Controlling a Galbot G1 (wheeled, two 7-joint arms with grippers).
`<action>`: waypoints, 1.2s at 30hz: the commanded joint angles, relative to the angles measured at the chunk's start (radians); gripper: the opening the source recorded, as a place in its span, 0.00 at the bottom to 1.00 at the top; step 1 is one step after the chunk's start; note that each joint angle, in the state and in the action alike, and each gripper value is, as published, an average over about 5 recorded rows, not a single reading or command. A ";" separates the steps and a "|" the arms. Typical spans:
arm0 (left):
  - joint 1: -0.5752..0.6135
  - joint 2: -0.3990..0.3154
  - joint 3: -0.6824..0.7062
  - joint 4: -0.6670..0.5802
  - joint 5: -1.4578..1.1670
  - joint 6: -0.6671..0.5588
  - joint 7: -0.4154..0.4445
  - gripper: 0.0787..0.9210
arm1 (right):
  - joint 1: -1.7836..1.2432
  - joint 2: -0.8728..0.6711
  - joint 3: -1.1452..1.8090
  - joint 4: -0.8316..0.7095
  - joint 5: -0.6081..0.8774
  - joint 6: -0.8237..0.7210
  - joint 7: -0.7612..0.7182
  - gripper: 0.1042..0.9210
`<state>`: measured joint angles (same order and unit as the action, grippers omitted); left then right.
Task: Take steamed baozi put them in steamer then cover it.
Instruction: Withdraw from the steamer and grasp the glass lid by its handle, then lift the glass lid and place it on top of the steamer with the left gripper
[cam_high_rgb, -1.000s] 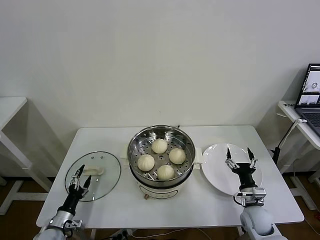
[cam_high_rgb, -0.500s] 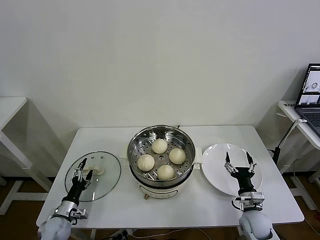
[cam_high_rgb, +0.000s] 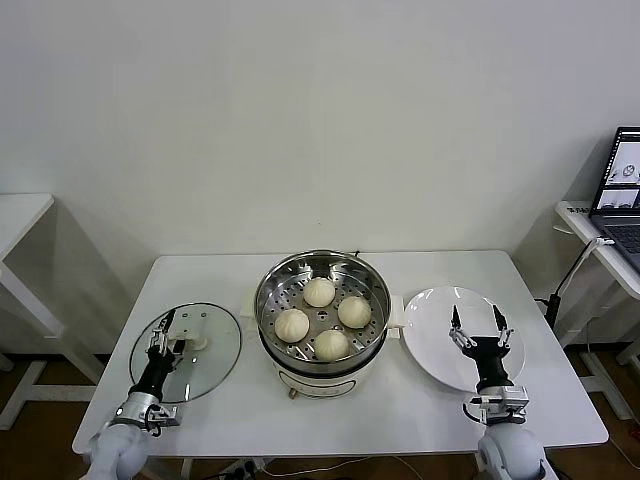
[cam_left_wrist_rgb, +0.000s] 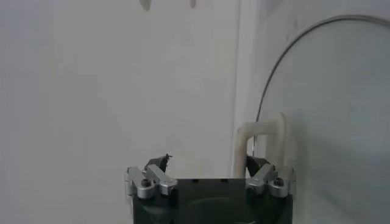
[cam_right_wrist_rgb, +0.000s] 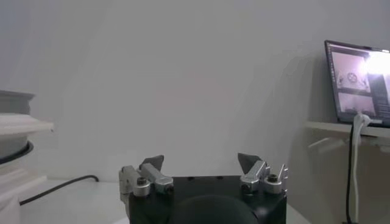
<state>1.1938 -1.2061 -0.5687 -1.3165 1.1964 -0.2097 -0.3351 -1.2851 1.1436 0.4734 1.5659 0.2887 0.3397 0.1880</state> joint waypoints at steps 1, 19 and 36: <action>-0.020 0.002 0.003 0.032 0.003 0.013 0.016 0.83 | 0.009 -0.005 0.004 0.005 0.002 -0.003 0.003 0.88; -0.019 -0.003 -0.010 0.019 0.005 -0.016 0.020 0.22 | 0.017 -0.003 0.004 0.002 0.002 -0.003 0.008 0.88; 0.043 0.100 -0.232 -0.488 -0.148 0.088 0.054 0.13 | 0.016 0.014 0.002 -0.006 -0.004 -0.002 0.002 0.88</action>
<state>1.2078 -1.1564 -0.6803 -1.4591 1.1504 -0.2130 -0.3190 -1.2671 1.1508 0.4750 1.5590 0.2858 0.3389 0.1930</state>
